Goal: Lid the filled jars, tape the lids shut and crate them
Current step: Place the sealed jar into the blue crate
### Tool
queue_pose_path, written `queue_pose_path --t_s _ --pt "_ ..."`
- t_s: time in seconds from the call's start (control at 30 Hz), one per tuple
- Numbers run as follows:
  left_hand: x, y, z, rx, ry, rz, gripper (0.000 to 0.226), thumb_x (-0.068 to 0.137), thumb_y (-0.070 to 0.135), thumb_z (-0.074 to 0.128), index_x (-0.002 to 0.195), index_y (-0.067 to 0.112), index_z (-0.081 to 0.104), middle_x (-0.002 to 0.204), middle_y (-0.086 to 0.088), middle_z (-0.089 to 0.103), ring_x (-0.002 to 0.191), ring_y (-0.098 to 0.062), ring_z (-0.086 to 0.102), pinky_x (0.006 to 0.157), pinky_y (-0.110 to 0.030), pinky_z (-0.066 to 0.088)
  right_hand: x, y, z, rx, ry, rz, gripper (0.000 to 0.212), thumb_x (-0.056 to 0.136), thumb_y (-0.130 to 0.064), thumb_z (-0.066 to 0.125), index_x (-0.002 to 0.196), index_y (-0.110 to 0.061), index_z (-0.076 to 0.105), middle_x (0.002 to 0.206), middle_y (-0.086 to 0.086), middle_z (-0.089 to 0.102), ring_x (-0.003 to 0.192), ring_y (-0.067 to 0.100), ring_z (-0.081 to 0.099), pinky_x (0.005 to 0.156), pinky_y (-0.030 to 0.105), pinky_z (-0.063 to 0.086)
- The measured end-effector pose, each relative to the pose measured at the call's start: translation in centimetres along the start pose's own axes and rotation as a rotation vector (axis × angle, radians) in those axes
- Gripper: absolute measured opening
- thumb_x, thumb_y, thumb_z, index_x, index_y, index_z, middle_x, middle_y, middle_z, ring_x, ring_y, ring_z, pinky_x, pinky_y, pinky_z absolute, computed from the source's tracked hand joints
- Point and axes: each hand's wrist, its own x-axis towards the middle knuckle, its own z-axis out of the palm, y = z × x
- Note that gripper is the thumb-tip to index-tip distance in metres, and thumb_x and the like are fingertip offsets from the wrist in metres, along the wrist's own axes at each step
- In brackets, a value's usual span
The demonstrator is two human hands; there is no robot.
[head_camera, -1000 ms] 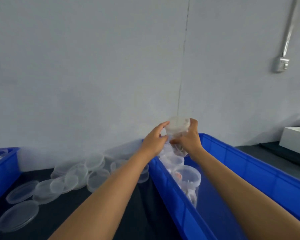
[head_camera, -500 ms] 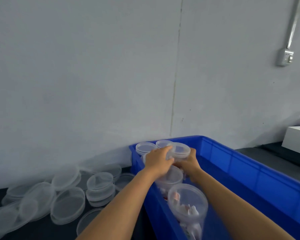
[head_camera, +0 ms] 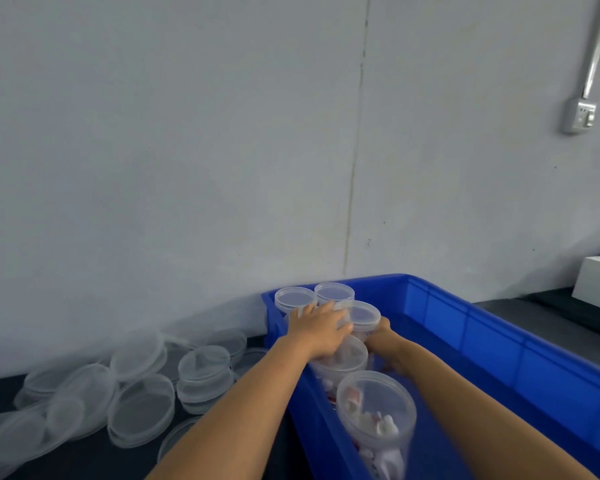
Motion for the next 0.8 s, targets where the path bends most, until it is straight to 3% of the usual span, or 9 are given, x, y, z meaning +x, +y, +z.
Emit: queue_pose_path --t_s 0.1,0.17,0.23,0.33,0.43,0.53,0.63,0.7,0.8 --pt "-1.8 -1.4 -1.8 -0.049 -0.020 -0.060 0.041 0.101 0.044 0.034 0.134 0.031 0.053 0.148 0.003 0.044 0.134 -0.029 0.040 0.108 -0.046 0.031 -1.7 -1.8 -0.8 0.087 0.024 0.024 0.082 0.089 -0.002 0.059 0.153 -0.017 0.009 0.145 0.015 0.037 0.125 0.034 0.043 0.094 0.047 0.041" --pt "-3.5 -2.2 -3.4 -0.181 0.004 -0.122 0.036 0.099 0.041 0.040 0.128 0.029 0.058 0.139 0.002 0.054 0.126 -0.027 0.049 0.105 -0.040 0.037 -3.6 -3.7 -1.2 0.141 0.087 -0.009 0.080 0.092 0.002 0.051 0.155 -0.017 0.005 0.150 0.017 0.033 0.117 0.032 0.044 0.087 0.043 0.040" --pt "-5.7 -2.6 -5.0 -0.438 0.058 -0.183 0.033 0.098 0.033 0.050 0.127 0.021 0.058 0.131 -0.004 0.059 0.121 -0.026 0.054 0.102 -0.036 0.041 -6.0 -5.6 -0.8 0.166 0.109 -0.063 0.074 0.094 0.000 0.048 0.154 -0.016 0.010 0.147 0.016 0.036 0.103 0.027 0.043 0.084 0.041 0.042" --pt "-9.9 -2.5 -6.7 -0.745 0.159 -0.251 0.030 0.096 0.023 0.058 0.125 0.013 0.057 0.119 -0.008 0.059 0.114 -0.022 0.056 0.097 -0.033 0.044 -10.1 -7.9 0.8 0.192 0.071 -0.121 0.064 0.094 -0.003 0.049 0.151 -0.015 0.021 0.140 0.015 0.040 0.110 0.028 0.044 0.094 0.046 0.044" --pt "-14.6 -3.0 -7.6 -0.785 0.204 -0.257 0.026 0.096 0.016 0.058 0.119 0.005 0.060 0.112 -0.011 0.062 0.098 -0.017 0.054 0.077 -0.024 0.044 -15.0 -9.6 3.8 0.299 -0.006 -0.151 0.053 0.095 -0.002 0.047 0.145 -0.014 0.035 0.132 0.016 0.048 0.121 0.032 0.048 0.096 0.046 0.047" --pt "-19.5 -4.1 -8.5 -0.778 0.256 -0.290 0.026 0.095 0.012 0.058 0.118 0.000 0.062 0.108 -0.013 0.063 0.093 -0.015 0.054 0.064 -0.012 0.040 -19.9 -10.1 7.5 0.371 -0.093 -0.160 0.040 0.097 -0.001 0.041 0.136 -0.007 0.046 0.113 0.015 0.056 0.101 0.027 0.056 0.090 0.043 0.051" --pt "-24.6 -5.5 -9.3 -0.814 0.313 -0.328 0.025 0.095 0.010 0.058 0.118 0.000 0.062 0.110 -0.011 0.065 0.095 -0.013 0.055 0.065 -0.008 0.041 -23.8 -9.7 11.5 0.449 -0.183 -0.127 0.035 0.099 -0.002 0.035 0.131 -0.010 0.047 0.095 0.008 0.056 0.075 0.018 0.052 0.062 0.031 0.044" --pt "-28.1 -6.5 -9.5 -0.831 0.347 -0.364 0.022 0.096 0.012 0.058 0.116 0.005 0.063 0.110 -0.006 0.065 0.098 -0.013 0.058 0.072 -0.006 0.043 -26.1 -9.2 14.0 0.432 -0.232 -0.139 0.032 0.098 -0.001 0.038 0.128 -0.007 0.049 0.093 0.008 0.057 0.078 0.019 0.054 0.063 0.031 0.044" --pt "-33.2 -8.1 -9.2 -0.844 0.357 -0.439 0.015 0.096 0.018 0.058 0.110 0.014 0.063 0.116 -0.005 0.067 0.106 -0.014 0.060 0.094 -0.026 0.046 -29.4 -8.5 17.7 0.410 -0.334 -0.173 0.025 0.098 0.000 0.045 0.121 -0.003 0.054 0.101 0.014 0.063 0.095 0.025 0.062 0.076 0.036 0.051"
